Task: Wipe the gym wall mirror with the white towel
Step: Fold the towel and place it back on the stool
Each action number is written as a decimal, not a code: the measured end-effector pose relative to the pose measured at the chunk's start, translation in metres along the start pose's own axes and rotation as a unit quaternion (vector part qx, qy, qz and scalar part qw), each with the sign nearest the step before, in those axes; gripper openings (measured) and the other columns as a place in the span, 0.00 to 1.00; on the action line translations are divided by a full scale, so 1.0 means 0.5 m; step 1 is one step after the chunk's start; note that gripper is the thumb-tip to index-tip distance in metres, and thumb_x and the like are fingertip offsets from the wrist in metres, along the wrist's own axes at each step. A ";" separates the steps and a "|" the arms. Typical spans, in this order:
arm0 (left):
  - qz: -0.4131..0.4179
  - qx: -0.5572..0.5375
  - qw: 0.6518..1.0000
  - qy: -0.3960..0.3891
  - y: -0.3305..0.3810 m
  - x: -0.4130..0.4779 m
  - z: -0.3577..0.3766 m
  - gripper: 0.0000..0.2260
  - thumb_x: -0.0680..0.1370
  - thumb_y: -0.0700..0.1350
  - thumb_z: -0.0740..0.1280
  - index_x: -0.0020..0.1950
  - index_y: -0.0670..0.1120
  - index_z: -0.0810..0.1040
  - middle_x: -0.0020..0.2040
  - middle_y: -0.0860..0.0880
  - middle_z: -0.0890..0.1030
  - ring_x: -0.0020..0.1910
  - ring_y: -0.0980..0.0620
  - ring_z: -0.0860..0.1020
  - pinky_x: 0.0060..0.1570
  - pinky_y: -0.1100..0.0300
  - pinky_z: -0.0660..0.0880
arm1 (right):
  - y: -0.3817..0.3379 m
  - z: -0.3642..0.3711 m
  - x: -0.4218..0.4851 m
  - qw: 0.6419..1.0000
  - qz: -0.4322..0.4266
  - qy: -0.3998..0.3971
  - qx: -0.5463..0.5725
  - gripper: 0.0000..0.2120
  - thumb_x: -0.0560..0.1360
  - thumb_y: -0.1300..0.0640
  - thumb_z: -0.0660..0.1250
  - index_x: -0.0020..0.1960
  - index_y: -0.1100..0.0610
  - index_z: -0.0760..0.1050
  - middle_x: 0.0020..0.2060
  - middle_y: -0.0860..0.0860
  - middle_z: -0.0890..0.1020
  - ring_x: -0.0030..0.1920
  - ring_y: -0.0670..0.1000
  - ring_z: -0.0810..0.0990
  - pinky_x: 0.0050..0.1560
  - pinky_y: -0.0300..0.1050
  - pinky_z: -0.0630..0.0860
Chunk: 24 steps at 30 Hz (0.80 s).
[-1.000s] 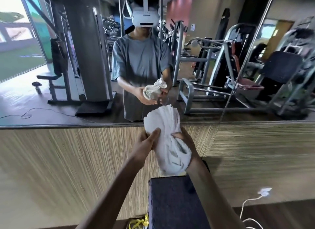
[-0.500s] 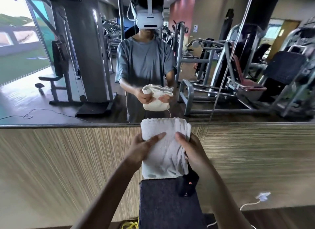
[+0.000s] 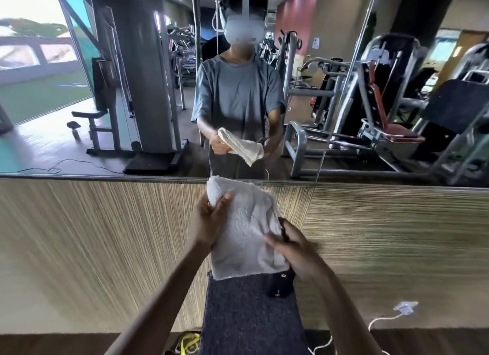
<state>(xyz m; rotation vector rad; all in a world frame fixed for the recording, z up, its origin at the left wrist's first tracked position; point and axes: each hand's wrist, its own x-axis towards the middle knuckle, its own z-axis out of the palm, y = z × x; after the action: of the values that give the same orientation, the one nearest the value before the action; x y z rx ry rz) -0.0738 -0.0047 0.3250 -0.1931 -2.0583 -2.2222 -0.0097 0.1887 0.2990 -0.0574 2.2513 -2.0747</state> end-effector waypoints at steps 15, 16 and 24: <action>-0.209 -0.238 0.938 -0.143 -0.006 -0.060 0.024 0.22 0.74 0.37 0.69 0.68 0.44 0.73 0.57 0.38 0.83 0.53 0.37 0.83 0.45 0.47 0.82 | -0.014 -0.022 0.019 0.992 0.095 0.059 0.050 0.33 0.66 0.31 0.74 0.60 0.53 0.77 0.51 0.53 0.84 0.61 0.61 0.80 0.60 0.61 0.77; -0.212 -0.242 0.937 -0.138 -0.006 -0.057 0.020 0.22 0.74 0.37 0.69 0.68 0.41 0.73 0.58 0.37 0.83 0.53 0.37 0.83 0.45 0.46 0.82 | -0.004 -0.029 0.022 0.993 0.068 0.066 0.064 0.35 0.62 0.33 0.78 0.59 0.56 0.79 0.49 0.55 0.85 0.56 0.60 0.83 0.61 0.61 0.77; -0.190 -0.197 0.946 -0.175 0.019 -0.050 0.011 0.35 0.69 0.58 0.79 0.65 0.35 0.77 0.59 0.34 0.81 0.58 0.32 0.81 0.52 0.41 0.82 | -0.031 -0.033 0.041 0.986 0.052 0.125 0.098 0.26 0.64 0.40 0.77 0.52 0.57 0.79 0.45 0.59 0.84 0.47 0.59 0.83 0.54 0.55 0.77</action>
<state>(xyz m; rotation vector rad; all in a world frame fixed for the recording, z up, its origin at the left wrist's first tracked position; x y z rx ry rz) -0.0477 -0.0001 0.3309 -0.2557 -1.9010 -3.0274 -0.0319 0.2020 0.3151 0.3446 2.1055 -2.3481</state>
